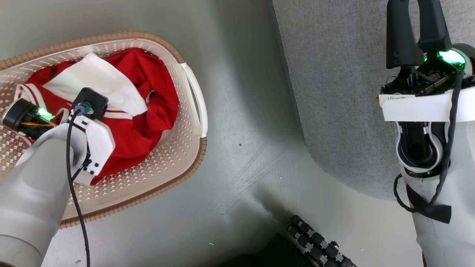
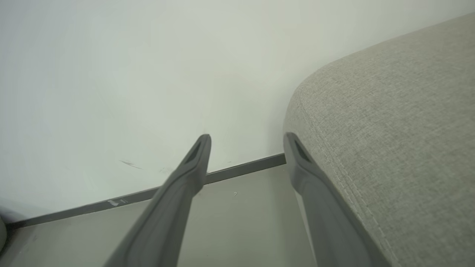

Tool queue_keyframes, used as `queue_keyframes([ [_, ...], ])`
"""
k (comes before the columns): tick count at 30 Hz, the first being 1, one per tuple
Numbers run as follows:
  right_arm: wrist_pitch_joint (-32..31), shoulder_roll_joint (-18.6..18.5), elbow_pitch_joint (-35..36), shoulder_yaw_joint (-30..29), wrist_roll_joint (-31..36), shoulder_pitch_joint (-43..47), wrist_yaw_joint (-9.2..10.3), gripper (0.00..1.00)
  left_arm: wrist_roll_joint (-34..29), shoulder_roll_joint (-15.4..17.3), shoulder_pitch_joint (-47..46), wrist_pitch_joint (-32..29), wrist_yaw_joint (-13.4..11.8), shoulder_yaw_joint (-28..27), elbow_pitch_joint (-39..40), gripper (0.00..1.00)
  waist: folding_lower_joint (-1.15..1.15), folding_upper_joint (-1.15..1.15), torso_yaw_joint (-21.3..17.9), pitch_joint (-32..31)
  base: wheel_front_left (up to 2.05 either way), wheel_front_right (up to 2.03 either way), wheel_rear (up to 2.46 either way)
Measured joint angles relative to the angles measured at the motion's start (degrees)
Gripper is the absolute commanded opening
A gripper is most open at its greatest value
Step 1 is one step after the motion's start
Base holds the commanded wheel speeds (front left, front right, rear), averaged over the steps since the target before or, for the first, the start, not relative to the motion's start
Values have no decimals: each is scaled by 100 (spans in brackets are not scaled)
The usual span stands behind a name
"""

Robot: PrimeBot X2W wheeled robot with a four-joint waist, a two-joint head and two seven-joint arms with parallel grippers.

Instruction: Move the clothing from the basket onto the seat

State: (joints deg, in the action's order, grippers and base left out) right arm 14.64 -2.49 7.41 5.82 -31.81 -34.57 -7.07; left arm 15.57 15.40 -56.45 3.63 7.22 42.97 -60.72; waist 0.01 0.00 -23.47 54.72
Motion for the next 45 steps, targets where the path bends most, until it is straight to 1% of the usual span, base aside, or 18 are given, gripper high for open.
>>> queue_keyframes([
  [5, 0, 0, -34, -63, 20, -11, 0, 100, 75, -129, 4, 207, 1, 38, 101, 0, 0, 0, 64, -152, 0, 0, 0],
  [12, 0, 0, -104, -100, 210, -10, 0, 100, 333, -276, 85, 450, 1, 94, 265, 0, 0, 0, 178, -428, 0, 0, 0],
  [17, 0, -1, -210, -147, 319, -1, 0, 100, 497, -308, 193, 744, 1, 90, 436, 0, 0, 0, 272, -661, 0, 0, 0],
  [24, 0, -2, -293, -183, 424, 9, 0, 100, 687, -434, 397, 888, 1, 121, 659, 0, 0, 0, 418, -1020, 0, 0, 0],
  [32, 1, -3, -442, -196, 515, 37, 0, 100, 1107, -495, 703, 975, 2, 121, 1012, 0, 0, 0, 583, -1464, 0, 0, 0],
  [45, 0, -8, -719, -213, 722, 392, 0, 100, 1657, -466, 1047, 1057, 2, 34, 1719, 0, 0, 0, 829, -2233, 0, 0, 0],
])
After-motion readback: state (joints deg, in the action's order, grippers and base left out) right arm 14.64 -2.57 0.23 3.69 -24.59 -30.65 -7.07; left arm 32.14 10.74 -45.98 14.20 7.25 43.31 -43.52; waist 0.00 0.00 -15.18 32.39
